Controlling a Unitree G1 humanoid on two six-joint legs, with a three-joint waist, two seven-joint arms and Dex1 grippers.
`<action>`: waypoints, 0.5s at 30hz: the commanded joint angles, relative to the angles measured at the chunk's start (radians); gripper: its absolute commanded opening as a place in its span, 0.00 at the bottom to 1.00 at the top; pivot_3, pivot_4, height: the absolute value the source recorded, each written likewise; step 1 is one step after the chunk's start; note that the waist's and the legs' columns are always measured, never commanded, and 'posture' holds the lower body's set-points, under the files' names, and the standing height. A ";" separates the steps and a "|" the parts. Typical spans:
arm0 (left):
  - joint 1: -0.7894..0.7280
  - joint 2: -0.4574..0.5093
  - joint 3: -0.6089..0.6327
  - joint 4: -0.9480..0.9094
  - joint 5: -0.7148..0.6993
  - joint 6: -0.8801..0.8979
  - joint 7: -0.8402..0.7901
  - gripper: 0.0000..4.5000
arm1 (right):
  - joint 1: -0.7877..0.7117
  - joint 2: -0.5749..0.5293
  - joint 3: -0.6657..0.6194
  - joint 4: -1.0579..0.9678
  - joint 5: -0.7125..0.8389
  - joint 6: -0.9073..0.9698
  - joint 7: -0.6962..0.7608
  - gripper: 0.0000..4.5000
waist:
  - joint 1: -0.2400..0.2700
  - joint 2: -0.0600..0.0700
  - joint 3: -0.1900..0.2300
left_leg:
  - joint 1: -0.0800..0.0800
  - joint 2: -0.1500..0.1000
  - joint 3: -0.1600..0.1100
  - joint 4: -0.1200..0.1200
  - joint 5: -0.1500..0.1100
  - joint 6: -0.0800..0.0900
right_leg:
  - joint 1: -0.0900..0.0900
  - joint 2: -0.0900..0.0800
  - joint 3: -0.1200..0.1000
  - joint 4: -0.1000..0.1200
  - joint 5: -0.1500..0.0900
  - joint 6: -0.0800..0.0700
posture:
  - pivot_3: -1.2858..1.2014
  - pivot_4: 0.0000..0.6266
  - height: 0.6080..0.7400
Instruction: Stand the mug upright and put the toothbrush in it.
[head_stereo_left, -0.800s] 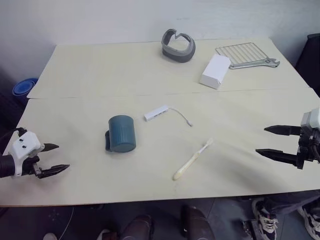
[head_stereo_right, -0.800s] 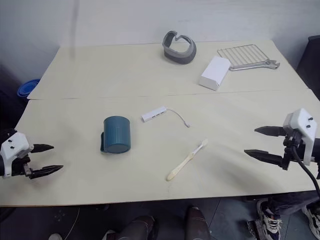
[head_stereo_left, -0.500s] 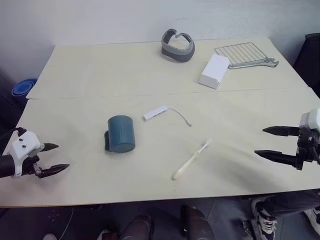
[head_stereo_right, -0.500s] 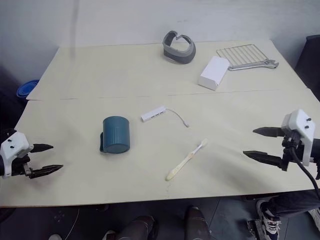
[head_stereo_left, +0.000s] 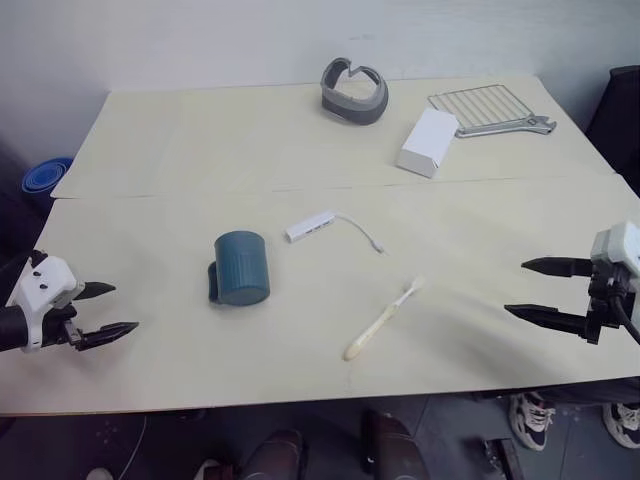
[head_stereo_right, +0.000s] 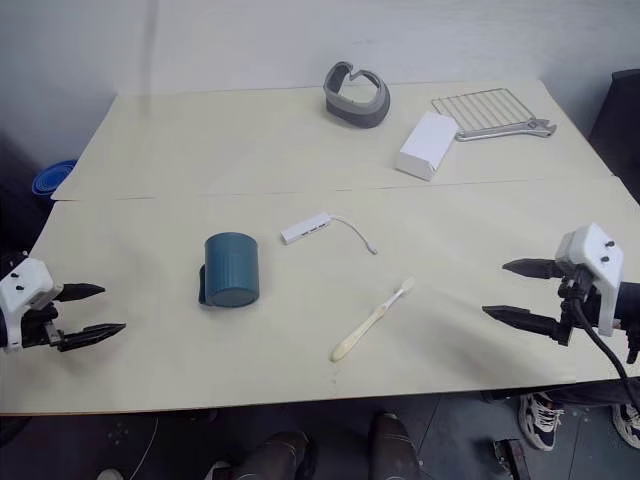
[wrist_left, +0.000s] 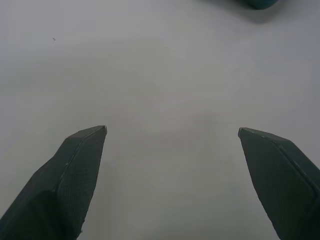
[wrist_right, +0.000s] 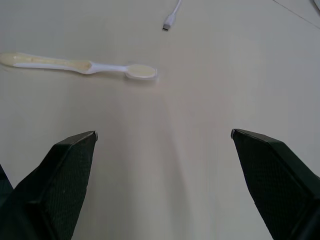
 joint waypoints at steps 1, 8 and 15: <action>-0.014 0.004 0.033 0.013 -0.025 0.008 -0.014 1.00 | 0.004 -0.001 -0.034 -0.001 0.016 0.009 0.009 1.00 | 0.000 0.000 0.000 | 0.000 0.000 0.000 0.000 0.000 0.000 | 0.000 0.000 0.000 0.000 0.000 0.000 | 0.52 0.24 1.00; -0.023 0.001 0.054 0.002 -0.066 0.049 -0.039 1.00 | -0.011 0.007 -0.021 0.004 0.014 0.016 -0.002 1.00 | -0.001 0.000 0.000 | 0.000 0.000 0.001 0.000 0.000 0.000 | 0.000 0.000 0.000 0.000 0.000 0.000 | 0.52 0.24 1.00; -0.150 0.057 0.104 -0.156 -0.271 0.315 -0.096 1.00 | -0.309 0.077 0.194 -0.089 0.001 0.014 -0.099 1.00 | -0.008 -0.001 0.000 | 0.000 0.001 0.003 0.002 0.000 -0.001 | -0.002 0.001 0.002 0.003 0.001 -0.001 | 0.52 0.24 1.00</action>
